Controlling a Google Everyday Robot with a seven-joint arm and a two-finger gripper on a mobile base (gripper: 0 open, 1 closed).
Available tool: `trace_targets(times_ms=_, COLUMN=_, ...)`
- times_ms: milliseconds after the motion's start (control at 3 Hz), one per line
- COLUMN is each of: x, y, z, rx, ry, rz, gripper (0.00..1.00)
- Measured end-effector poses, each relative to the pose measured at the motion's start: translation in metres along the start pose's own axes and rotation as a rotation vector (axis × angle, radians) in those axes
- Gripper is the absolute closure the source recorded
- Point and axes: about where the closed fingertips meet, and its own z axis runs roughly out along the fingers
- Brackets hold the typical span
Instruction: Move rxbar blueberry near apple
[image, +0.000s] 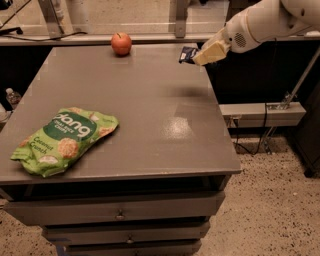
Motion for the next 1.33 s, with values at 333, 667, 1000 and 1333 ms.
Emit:
trace_targets(times_ms=333, x=-0.007, y=-0.008, z=0.025, rx=0.003, ry=-0.022, rz=0.010, gripper=1.00)
trace_targets(times_ms=667, x=-0.019, y=-0.025, z=0.065, rx=0.006, ry=-0.045, rz=0.034, gripper=1.00)
trace_targets(times_ms=1000, x=-0.038, y=-0.041, z=0.103, rx=0.014, ry=-0.059, rz=0.043, gripper=1.00)
trace_targets(times_ms=1333, x=-0.059, y=-0.050, z=0.138, rx=0.011, ry=-0.076, rz=0.041, gripper=1.00)
